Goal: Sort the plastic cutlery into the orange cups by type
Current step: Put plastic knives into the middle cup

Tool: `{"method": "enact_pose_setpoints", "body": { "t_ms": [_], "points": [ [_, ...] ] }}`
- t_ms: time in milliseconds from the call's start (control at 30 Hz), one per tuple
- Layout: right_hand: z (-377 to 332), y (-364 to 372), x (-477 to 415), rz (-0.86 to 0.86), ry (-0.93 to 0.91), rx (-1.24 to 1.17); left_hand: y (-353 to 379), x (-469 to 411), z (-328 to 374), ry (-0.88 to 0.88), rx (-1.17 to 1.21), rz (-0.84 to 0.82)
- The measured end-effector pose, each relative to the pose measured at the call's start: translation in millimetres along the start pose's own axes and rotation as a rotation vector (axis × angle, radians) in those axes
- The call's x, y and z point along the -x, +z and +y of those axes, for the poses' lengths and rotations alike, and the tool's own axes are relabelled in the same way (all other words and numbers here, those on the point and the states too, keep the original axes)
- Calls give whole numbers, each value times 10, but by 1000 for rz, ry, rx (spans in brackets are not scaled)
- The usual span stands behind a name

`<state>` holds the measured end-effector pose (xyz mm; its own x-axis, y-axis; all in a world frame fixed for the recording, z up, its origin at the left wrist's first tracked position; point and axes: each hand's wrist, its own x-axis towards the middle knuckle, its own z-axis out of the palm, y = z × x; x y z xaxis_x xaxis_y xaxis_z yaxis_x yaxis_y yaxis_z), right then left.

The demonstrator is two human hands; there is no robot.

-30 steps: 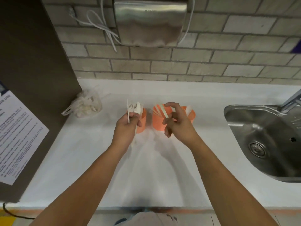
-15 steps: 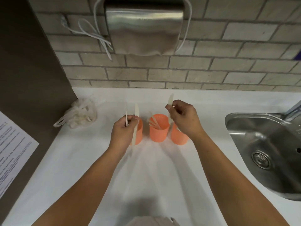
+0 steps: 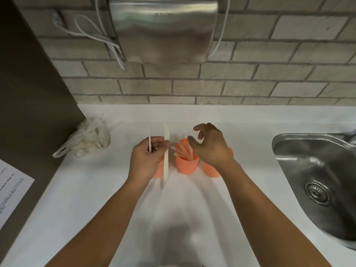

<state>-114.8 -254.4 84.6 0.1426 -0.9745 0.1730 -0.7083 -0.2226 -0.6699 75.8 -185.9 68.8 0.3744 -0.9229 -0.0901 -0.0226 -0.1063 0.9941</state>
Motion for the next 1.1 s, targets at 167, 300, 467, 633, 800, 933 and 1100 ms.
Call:
{"method": "enact_pose_setpoints", "body": {
  "t_ms": [167,300,467,633,800,933,1100],
  "points": [
    [-159,-2,-17,96,-74,-253,60,-46,41,12,19,-31],
    [-213,41,-14,-9,-68,-388,112,-80,92,29,-16,-71],
    [-224,76,-53,-46,-41,-469,164,-119,97,33,10,-127],
    [-214,43,-123,11,52,-556,188,-102,76,33,-20,-161],
    [-173,-41,-109,-94,101,-759,200,-88,55,36,25,-164],
    [-168,-69,-96,-106,53,-737,222,-82,78,37,31,-191],
    [-132,-176,-210,245,4,-579,227,-143,120,-131,99,-112]
  ]
}}
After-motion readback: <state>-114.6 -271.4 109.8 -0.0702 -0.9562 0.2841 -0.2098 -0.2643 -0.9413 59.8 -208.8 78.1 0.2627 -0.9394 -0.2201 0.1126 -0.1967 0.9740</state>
